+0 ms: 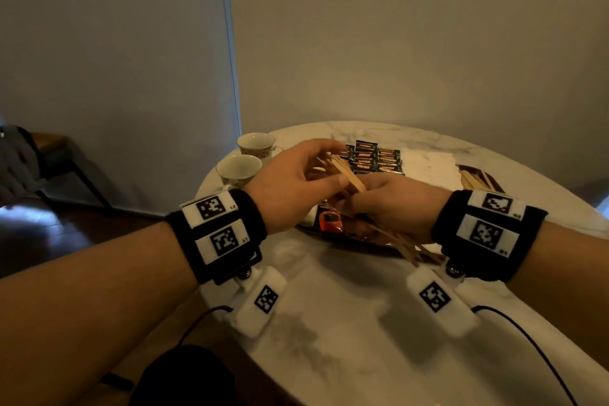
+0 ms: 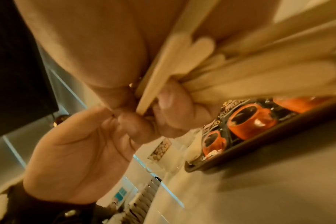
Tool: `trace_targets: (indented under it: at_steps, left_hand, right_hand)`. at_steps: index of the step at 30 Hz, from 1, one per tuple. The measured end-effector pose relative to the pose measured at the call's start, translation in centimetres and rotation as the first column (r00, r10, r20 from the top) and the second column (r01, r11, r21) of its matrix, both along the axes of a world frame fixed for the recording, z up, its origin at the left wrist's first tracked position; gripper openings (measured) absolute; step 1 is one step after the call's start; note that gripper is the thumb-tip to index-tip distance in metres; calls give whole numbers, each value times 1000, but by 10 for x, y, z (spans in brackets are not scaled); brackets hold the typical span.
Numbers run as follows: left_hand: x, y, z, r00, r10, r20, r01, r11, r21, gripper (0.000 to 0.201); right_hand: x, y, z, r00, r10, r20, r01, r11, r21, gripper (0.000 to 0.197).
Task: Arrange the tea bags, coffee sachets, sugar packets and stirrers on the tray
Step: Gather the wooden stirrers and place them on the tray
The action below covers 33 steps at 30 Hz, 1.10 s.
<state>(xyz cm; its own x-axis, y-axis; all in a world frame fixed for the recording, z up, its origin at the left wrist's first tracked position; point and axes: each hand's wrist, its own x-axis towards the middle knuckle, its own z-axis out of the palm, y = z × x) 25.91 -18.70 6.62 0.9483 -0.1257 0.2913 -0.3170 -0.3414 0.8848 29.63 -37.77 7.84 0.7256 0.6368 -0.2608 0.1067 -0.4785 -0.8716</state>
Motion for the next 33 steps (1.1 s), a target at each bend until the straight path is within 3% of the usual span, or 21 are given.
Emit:
trace_targets:
  at_steps: [4, 7, 14, 17, 19, 20, 24, 27, 29, 33]
  left_hand:
    - [22, -24, 17, 1000, -9, 22, 12, 989, -150, 16]
    - [38, -33, 23, 999, -51, 7, 51, 985, -162, 21]
    - [72, -39, 36, 984, -177, -11, 178, 983, 48, 29]
    - [89, -33, 37, 965, -257, -46, 251, 962, -106, 26]
    - [99, -32, 33, 959, -265, -99, 215, 910, -354, 40]
    - [103, -33, 30, 959, -246, -138, 153, 865, -477, 46]
    - [115, -38, 16, 949, -216, -228, -46, 622, -782, 51]
    - [116, -44, 6, 928, -254, -274, -97, 546, -832, 58]
    - [114, -49, 2, 905, -296, -304, -117, 514, -850, 65]
    - [108, -55, -8, 866, -376, -329, -125, 475, -871, 74]
  right_hand:
    - [10, 3, 0, 991, -62, -120, 89, 968, 233, 35]
    - [20, 1, 2, 986, -118, -115, 145, 952, 269, 28]
    - [45, -8, 5, 936, -113, -333, 236, 903, 358, 31]
    - [58, -13, 9, 966, -111, -235, 208, 874, 439, 41]
    - [64, -16, 15, 978, -123, -170, 197, 822, 535, 36]
    - [69, -16, 17, 979, -141, -150, 203, 779, 593, 42]
    - [84, -15, 29, 972, -219, -81, 196, 580, 790, 54]
    - [88, -11, 39, 969, -247, 19, 94, 436, 895, 55]
    - [88, -8, 42, 971, -228, 76, 17, 383, 924, 52]
    - [93, 2, 28, 965, -219, 142, -35, 428, 903, 49]
